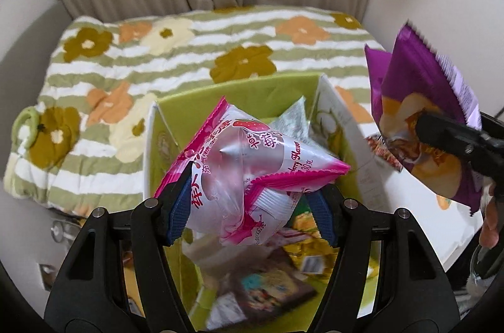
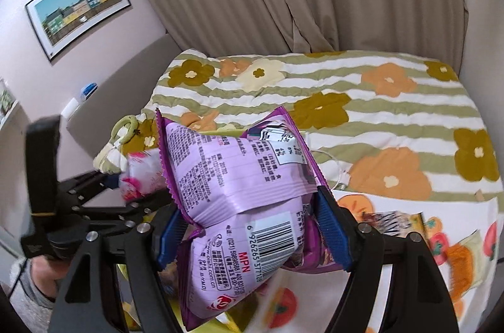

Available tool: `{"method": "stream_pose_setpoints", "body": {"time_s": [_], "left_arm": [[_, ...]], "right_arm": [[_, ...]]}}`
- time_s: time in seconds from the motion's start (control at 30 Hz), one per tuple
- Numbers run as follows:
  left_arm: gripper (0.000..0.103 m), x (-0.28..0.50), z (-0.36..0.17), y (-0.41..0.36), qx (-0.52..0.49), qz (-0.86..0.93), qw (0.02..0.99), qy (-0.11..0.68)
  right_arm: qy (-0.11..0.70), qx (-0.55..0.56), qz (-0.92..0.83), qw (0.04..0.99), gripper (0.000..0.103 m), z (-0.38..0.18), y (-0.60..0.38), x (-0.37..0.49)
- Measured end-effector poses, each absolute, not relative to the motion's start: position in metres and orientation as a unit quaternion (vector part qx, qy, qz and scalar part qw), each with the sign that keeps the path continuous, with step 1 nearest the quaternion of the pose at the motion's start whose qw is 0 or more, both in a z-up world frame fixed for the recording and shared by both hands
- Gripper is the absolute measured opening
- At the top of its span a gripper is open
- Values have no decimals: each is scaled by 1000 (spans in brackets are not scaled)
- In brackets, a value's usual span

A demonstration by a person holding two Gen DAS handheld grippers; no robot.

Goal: Organize snacks
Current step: 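Carry both bags into the green box and open both tools to drop them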

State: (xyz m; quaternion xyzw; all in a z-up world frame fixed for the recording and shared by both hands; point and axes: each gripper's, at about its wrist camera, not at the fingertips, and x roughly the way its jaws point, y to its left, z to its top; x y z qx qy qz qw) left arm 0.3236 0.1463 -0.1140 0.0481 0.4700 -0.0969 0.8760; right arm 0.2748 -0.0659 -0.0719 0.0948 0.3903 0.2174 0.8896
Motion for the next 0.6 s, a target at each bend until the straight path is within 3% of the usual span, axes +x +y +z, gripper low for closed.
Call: {"method": "stream_pose_setpoints", "body": {"time_s": [0.1, 0.17, 0.6], "left_arm": [[77, 332, -129, 147, 71, -108, 863, 489], [100, 331, -133, 148, 78, -110, 863, 487], [102, 312, -136, 177, -3, -69, 866, 494]], "right_arm": [[399, 118, 218, 883, 72, -79, -55, 282], [404, 119, 212, 882, 72, -81, -47, 284], [433, 63, 219, 872, 72, -101, -28, 302]]}}
